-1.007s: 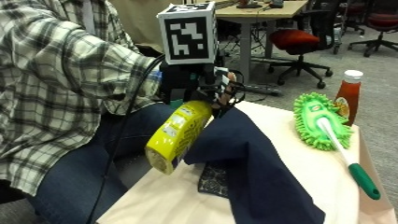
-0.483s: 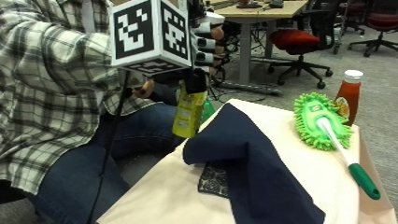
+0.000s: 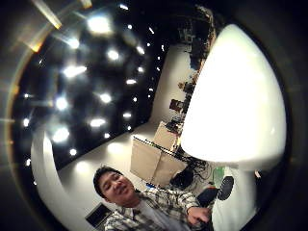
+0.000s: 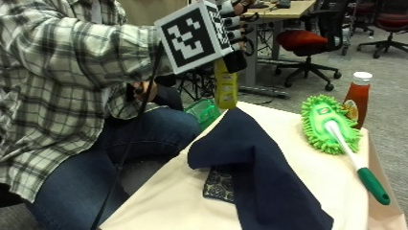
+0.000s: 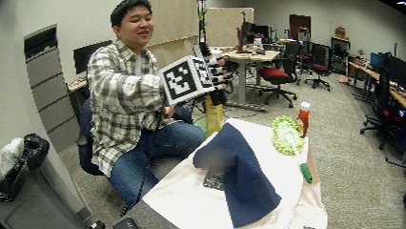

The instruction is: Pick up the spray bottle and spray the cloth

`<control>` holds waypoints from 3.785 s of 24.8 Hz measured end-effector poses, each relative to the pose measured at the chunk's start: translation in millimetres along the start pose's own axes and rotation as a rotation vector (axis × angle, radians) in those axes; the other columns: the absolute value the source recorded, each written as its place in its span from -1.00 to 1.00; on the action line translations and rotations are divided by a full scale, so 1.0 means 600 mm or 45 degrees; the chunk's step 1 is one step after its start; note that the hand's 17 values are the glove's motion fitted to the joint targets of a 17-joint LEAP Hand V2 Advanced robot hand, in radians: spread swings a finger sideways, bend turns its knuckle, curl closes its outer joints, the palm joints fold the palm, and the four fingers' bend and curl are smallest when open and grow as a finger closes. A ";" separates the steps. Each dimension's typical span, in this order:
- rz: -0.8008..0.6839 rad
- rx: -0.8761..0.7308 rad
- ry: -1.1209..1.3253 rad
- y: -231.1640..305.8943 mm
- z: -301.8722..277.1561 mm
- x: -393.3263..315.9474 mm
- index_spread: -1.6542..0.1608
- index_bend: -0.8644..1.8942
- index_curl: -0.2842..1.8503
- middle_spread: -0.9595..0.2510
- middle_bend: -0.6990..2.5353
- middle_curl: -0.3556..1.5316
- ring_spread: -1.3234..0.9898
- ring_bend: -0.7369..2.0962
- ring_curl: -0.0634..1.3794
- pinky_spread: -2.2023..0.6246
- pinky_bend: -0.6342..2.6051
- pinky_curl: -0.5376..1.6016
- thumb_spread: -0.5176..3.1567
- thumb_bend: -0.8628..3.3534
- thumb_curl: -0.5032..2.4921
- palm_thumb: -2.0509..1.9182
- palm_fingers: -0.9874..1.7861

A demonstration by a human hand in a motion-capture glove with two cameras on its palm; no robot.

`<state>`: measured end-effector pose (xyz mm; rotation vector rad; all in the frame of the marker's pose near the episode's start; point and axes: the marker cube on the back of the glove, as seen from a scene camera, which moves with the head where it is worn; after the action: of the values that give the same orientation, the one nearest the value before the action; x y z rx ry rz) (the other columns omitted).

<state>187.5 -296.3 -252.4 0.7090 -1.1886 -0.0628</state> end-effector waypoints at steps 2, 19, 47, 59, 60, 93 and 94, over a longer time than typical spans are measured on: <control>-0.012 0.012 -0.091 -0.020 0.022 0.008 0.49 -0.26 -0.28 0.26 -0.28 -0.03 -0.06 -0.13 -0.22 0.49 -0.45 -0.10 -0.66 -0.60 -0.12 0.65 0.50; 0.173 0.069 -0.067 -0.177 0.130 0.231 0.50 -0.24 -0.26 0.30 -0.31 -0.03 -0.07 -0.18 -0.22 0.52 -0.52 -0.14 -0.62 -0.59 -0.13 0.67 0.38; 0.320 -0.226 0.024 -0.127 0.180 0.284 0.51 -0.26 -0.25 0.33 -0.34 -0.02 -0.05 -0.21 -0.23 0.63 -0.52 -0.22 -0.56 -0.59 -0.13 0.66 0.23; 0.235 -0.385 0.306 -0.089 0.140 0.263 0.45 -0.29 -0.34 0.48 -0.47 -0.14 0.09 -0.27 -0.30 0.68 -0.47 -0.21 -0.40 -0.62 -0.14 0.59 -0.16; 0.224 -0.393 0.343 -0.086 0.133 0.258 0.44 -0.28 -0.35 0.48 -0.47 -0.15 0.09 -0.27 -0.32 0.68 -0.47 -0.22 -0.39 -0.62 -0.14 0.58 -0.17; 0.215 -0.345 1.780 0.489 -0.147 0.049 0.43 -0.24 -0.39 0.47 -0.45 -0.27 0.21 -0.32 -0.44 0.69 -0.50 -0.21 -0.17 -0.61 -0.30 0.33 -0.20; 0.231 -0.333 1.791 0.506 -0.148 0.050 0.43 -0.24 -0.39 0.47 -0.45 -0.27 0.22 -0.33 -0.44 0.69 -0.50 -0.21 -0.17 -0.60 -0.30 0.33 -0.20</control>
<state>180.7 -28.0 -82.0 0.2552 0.1218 0.3773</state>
